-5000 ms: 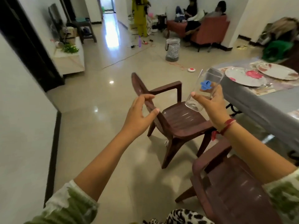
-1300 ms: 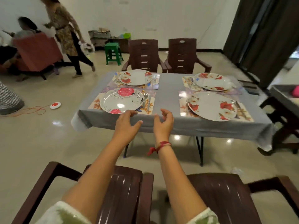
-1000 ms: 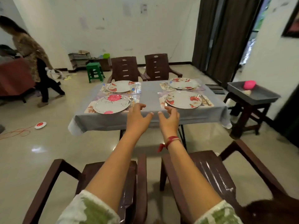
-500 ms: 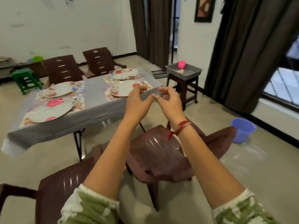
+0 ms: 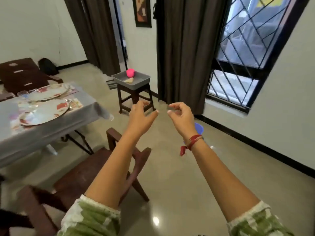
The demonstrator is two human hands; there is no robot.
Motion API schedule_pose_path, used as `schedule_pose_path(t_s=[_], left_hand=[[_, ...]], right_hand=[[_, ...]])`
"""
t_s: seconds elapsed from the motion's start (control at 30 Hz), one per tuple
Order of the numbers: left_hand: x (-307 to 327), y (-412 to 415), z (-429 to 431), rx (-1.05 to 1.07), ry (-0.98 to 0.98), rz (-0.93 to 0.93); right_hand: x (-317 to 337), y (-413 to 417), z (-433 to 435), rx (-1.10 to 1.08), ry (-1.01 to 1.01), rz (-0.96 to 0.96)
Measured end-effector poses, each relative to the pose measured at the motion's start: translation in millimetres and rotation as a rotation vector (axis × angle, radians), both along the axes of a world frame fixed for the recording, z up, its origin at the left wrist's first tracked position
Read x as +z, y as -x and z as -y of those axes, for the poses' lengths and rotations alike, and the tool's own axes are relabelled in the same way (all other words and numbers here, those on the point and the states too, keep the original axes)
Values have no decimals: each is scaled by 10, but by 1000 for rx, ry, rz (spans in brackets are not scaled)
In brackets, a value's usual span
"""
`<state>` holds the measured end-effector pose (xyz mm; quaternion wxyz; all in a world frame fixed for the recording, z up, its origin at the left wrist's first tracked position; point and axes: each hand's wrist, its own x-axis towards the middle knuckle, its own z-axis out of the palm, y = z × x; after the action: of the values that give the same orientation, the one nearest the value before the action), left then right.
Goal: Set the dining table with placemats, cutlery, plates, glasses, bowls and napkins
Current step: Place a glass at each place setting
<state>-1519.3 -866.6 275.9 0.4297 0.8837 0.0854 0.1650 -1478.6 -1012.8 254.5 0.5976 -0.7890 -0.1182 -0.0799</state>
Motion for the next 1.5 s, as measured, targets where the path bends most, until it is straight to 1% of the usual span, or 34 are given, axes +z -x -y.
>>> schedule_pose_path(t_s=[0.03,0.07,0.1,0.17,0.23,0.27,0.33,0.37,0.43,0.47,0.53,0.57,0.63,0.67,0.73,0.77,0.83,0.93,1.03,1.13,1.23,1.37,1.5], left_hand=[[-24,-150,134,-10,-17,-14],[-56,-107,102,-16,-40,-32],[-98,-292,212,-1,-50,-30],[-224,-353,198,28,-34,-74],[-371,-647,184,95,-24,-82],[-407,-644,165,112,-7,-89],[-535,-1058,97,174,5,-96],[-551,-1083,109,184,21,-111],[-674,-1615,-7,235,47,-106],[-673,-1673,15,232,59,-115],[-729,-2240,-155,267,91,-106],[-711,-2260,-127,258,95,-116],[-715,-2754,-319,304,107,-97],[-706,-2744,-310,293,108,-103],[-740,-3186,-530,327,132,-114],[-747,-3164,-555,322,139,-118],[-812,-3595,-777,358,150,-137],[-910,-4055,-983,400,164,-131],[-1009,-4749,-1255,391,134,-118],[-1047,-5448,-1563,425,142,-114],[-993,-5948,-1818,434,126,-142],[-913,-6717,-2369,475,80,-133],[-1056,-7284,-2943,535,54,-195]], right_hand=[[-20,-135,143,17,24,-13],[-88,-96,149,40,29,-37],[-150,-330,282,70,43,-41],[-284,-454,371,112,61,-70],[-424,-862,418,159,59,-102],[-460,-868,443,161,63,-117],[-591,-1341,371,196,58,-126],[-610,-1339,389,197,62,-135],[-695,-1900,194,258,78,-114],[-684,-1926,203,258,84,-117],[-694,-2526,-60,305,108,-84],[-671,-2537,-45,304,106,-84],[-611,-3131,-294,353,115,-49],[-588,-3150,-275,347,106,-51],[-556,-3728,-501,362,107,-62],[-547,-3758,-505,356,107,-70],[-601,-4315,-762,367,103,-106],[-698,-4847,-1077,412,77,-142],[-793,-5525,-1477,455,57,-136],[-821,-6244,-1841,497,39,-152],[-812,-6854,-2107,486,36,-173],[-773,-7767,-2624,486,30,-212],[-913,-8468,-3160,511,45,-253]])
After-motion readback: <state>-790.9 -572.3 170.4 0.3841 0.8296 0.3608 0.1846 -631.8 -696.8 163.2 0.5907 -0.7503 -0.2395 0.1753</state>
